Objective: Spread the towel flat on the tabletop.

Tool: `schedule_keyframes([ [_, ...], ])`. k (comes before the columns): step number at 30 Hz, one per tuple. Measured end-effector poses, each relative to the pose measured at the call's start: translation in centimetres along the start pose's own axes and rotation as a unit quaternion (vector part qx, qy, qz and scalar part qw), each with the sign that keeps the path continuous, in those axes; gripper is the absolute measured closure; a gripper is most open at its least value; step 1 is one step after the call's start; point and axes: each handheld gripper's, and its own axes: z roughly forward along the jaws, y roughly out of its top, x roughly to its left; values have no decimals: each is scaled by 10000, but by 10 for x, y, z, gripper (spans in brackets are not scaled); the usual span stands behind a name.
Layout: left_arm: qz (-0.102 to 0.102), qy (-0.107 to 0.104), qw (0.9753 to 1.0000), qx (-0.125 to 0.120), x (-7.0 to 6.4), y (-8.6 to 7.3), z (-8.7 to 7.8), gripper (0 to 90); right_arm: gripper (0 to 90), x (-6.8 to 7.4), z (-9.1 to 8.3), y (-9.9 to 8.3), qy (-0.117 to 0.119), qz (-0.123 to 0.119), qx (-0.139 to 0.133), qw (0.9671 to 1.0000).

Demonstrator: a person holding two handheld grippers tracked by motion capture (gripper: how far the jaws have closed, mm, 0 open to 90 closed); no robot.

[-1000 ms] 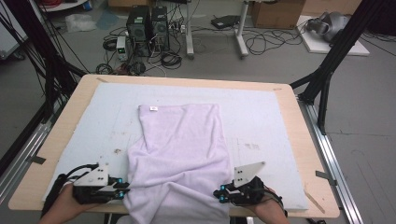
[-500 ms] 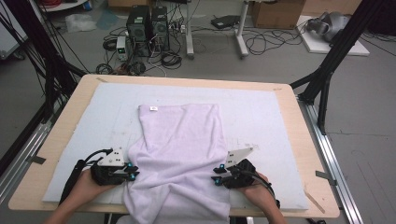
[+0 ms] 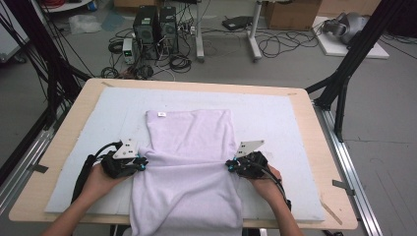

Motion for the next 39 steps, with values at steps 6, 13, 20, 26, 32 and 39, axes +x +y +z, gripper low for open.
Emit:
schedule_keyframes([
  [6,2,-171,9994,-289,-14,-17,-37,602,681,22,-35,-2,255,-130,-687,9972],
  [13,160,-769,9967,-189,-44,-28,-36,582,593,54,-29,-20,773,-288,-334,9960],
  [20,391,-1051,9937,2,-52,-31,-24,875,824,55,-16,-31,931,-203,-175,9953],
  [26,388,-1401,9893,-127,-57,-45,-52,884,868,69,-30,-31,1537,-463,10,9870],
  [32,347,-1270,9907,-334,-52,-45,-67,641,698,76,-54,-25,1494,-599,-381,9862],
  [39,200,-1072,9940,6,-42,-35,-24,621,624,53,-14,-21,1113,-282,-178,9932],
])
